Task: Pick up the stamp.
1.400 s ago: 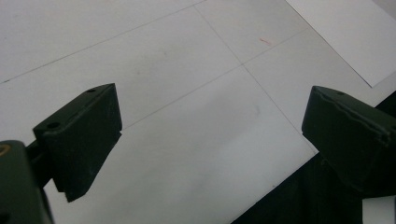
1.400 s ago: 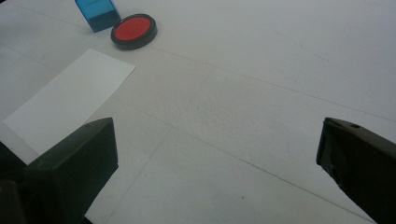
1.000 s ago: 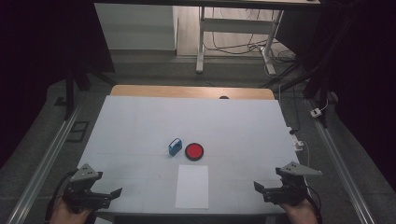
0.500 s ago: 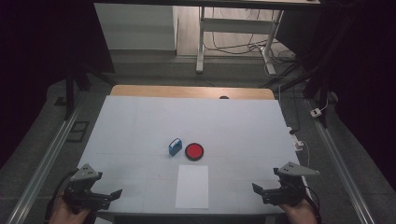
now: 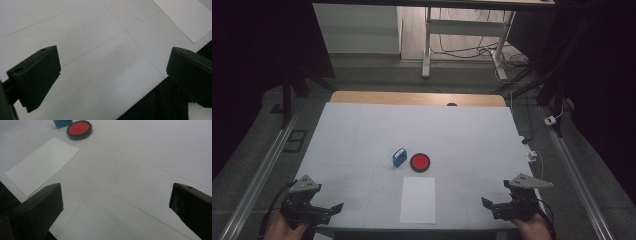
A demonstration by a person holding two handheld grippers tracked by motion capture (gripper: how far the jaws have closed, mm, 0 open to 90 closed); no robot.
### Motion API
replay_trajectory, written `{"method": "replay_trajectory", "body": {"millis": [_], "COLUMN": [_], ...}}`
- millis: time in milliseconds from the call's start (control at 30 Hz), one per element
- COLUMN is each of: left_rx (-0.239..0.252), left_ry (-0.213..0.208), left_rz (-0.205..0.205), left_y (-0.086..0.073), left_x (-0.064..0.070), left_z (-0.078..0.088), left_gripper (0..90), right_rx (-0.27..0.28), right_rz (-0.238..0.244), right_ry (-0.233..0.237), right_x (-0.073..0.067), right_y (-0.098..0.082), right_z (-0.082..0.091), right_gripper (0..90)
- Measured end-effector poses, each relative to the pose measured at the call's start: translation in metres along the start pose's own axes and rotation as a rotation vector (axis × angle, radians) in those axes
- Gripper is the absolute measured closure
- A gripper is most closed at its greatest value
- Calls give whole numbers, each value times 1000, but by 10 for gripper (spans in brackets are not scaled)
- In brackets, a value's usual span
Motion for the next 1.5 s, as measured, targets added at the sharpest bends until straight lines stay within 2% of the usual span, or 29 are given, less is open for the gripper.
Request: {"method": "replay_trajectory", "body": {"millis": [167,333,467,567,767,867,1067,1500], "left_rx": [-1,-17,-18,-17,1,11,7,28], "left_ry": [8,-16,-25,-51,-74,-85,-111,-119], "left_rz": [2,9,-9,-25,-25,-39,-52,-104], "left_y": [2,3,5,7,13,15,19,34], "left_x": [0,3,4,7,8,8,10,14], "left_z": [1,-1,-3,-4,-6,-7,-14,-25], "left_gripper": [0,3,1,0,0,0,0,1], "right_rx": [-2,-3,-4,-7,-11,-12,-14,-11], "right_rz": [7,6,5,7,7,6,7,8], "right_ry": [3,5,8,11,9,10,11,14], "right_x": [-1,0,-1,-1,-1,-1,-1,-2], "right_y": [0,0,0,0,-1,-1,-1,-1], "right_z": [-1,0,0,-1,-1,-1,-1,-1], "right_gripper": [0,0,0,0,0,0,0,0]}}
Point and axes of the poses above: each handheld gripper's, and its own axes: z roughly backward along the jaws, y roughly out of its top, x roughly to its right, the point moved 10 cm from there along -z, roughly forward along the jaws, and after that the axes turned 15 degrees about -y, right-handed, at the moved point
